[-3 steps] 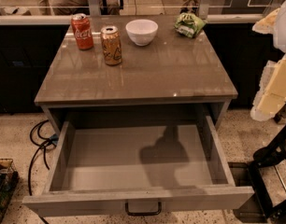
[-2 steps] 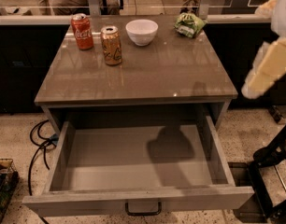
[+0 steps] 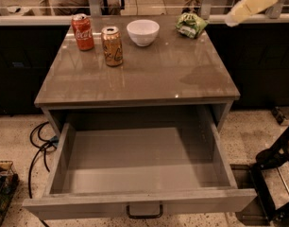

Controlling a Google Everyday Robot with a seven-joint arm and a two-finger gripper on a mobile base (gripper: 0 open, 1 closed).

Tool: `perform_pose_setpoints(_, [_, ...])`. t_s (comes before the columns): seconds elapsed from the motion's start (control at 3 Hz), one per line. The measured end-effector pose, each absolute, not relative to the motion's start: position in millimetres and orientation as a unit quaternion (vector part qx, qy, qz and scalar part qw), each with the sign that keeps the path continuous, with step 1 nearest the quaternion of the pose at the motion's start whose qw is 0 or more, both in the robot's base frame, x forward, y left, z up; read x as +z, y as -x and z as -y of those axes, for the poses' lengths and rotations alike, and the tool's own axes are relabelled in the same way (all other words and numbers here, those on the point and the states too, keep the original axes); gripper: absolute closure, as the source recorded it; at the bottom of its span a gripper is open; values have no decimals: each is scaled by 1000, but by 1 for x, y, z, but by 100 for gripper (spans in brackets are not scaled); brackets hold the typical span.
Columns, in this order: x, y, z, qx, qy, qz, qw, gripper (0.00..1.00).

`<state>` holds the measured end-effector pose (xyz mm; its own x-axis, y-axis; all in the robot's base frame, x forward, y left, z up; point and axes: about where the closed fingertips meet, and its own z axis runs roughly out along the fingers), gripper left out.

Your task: Place green jalapeno chip bag into top drawer

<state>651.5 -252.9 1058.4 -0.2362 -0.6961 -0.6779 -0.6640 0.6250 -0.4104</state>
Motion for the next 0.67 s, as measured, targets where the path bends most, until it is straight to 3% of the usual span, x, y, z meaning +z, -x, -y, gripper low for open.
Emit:
perform_pose_setpoints(0.33, [1073, -688, 252, 15, 378, -789, 485, 0])
perform_pose_setpoints(0.67, [1073, -688, 252, 15, 378, -789, 485, 0])
